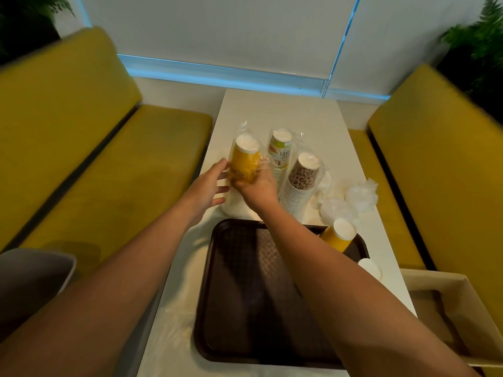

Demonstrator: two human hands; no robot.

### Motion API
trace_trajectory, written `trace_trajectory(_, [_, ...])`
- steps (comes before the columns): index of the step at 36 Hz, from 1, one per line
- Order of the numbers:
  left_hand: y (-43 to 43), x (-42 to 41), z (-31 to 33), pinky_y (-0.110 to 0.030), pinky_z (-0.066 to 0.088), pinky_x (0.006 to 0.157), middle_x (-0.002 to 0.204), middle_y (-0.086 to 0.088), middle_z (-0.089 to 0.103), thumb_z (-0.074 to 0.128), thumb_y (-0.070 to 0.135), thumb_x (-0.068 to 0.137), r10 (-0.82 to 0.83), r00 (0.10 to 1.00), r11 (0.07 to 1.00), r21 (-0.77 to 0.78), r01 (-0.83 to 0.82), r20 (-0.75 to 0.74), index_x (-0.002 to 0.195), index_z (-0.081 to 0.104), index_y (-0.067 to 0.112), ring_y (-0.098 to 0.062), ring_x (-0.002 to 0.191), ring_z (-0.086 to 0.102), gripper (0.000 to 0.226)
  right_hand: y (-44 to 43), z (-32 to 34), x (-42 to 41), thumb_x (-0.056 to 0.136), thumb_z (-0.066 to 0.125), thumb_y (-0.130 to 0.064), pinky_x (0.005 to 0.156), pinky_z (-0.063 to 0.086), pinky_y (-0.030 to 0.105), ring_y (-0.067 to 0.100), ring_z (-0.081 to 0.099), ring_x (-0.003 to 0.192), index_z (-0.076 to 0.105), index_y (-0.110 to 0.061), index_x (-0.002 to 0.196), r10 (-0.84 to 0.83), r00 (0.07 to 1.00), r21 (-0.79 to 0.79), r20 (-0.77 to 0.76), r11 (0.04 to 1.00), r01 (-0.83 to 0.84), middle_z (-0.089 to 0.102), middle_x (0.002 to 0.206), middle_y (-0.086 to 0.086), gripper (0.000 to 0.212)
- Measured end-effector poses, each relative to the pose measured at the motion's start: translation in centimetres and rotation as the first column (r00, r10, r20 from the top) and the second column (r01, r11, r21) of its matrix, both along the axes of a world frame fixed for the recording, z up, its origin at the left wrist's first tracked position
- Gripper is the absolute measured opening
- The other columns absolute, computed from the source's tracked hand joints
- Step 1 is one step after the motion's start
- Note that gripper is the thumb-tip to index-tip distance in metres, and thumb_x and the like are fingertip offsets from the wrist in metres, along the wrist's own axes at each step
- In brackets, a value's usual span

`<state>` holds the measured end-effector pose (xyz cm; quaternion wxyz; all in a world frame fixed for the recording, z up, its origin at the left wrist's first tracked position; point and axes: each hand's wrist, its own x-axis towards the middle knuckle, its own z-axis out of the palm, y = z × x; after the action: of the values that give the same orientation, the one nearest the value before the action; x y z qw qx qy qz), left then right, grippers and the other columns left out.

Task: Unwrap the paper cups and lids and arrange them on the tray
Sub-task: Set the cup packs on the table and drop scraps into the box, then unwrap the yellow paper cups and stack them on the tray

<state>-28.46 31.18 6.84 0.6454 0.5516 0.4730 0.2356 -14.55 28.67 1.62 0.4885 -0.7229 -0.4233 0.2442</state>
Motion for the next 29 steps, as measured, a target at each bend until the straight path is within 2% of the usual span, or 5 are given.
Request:
trace_trajectory(10, [-0.5,-1.7,-1.3,-0.038,0.041,0.111,0.146,0.007,0.057,0.045,0.045,0.108,0.286,0.957,0.933,0.214,-0.287,0.039,0.146,0.055,0.030,-0.012,0.130,0.054,0.042,-4.6,3.7,-0.7,0.082,0.089,-0.022,0.103,0.057,0.041,0.014,0.068,0.107,0.058,-0.037,0.109,-0.091,0.919,0.253,-0.384,0.947,0.200,0.069,0.110,-0.009,0.044])
trace_trajectory(13, [-0.8,-2.2,-2.1,-0.052,0.037,0.117,0.161,0.000,0.040,0.049,0.055,0.104,0.419,0.907,0.907,0.055,-0.417,-0.036,0.156,0.040,0.033,-0.026,0.145,0.041,0.057,-7.6,4.9,-0.7,0.088,0.084,-0.022,0.098,0.061,0.049,0.018,0.070,0.111,0.059,-0.034,0.117,-0.065,0.853,0.278,-0.517,0.930,0.239,0.071,0.115,-0.005,0.041])
trace_trajectory(19, [-3.9,-1.2,-0.5,-0.057,0.055,0.100,0.135,-0.016,0.063,0.049,0.062,0.101,0.297,0.935,0.919,-0.322,-0.226,0.192,0.131,0.059,0.023,-0.036,0.122,0.062,0.049,-13.8,5.4,-0.8,0.082,0.086,-0.030,0.094,0.061,0.052,0.025,0.069,0.123,0.046,-0.028,0.149,0.042,0.726,0.288,-0.687,0.932,0.218,0.068,0.135,0.001,0.078])
trace_trajectory(23, [-7.0,-0.4,1.5,-0.044,0.063,0.075,0.119,-0.014,0.065,0.061,0.051,0.099,0.179,0.947,0.960,-0.257,-0.109,0.266,0.132,0.061,0.020,-0.036,0.122,0.064,0.045,-18.1,5.6,-0.3,0.084,0.086,-0.025,0.103,0.056,0.056,0.026,0.070,0.121,0.056,-0.018,0.138,0.062,0.723,0.266,-0.688,0.949,0.172,0.074,0.126,0.004,0.062])
trace_trajectory(29, [-14.6,0.4,5.0,-0.056,0.061,0.085,0.132,-0.011,0.059,0.073,0.030,0.083,0.005,0.910,0.976,-0.199,0.086,0.415,0.124,0.058,0.030,-0.036,0.122,0.062,0.044,-25.0,6.1,2.8,0.089,0.076,-0.023,0.098,0.059,0.050,0.027,0.064,0.130,0.050,-0.021,0.146,0.125,0.572,0.262,-0.811,0.951,0.163,0.067,0.139,0.006,0.063])
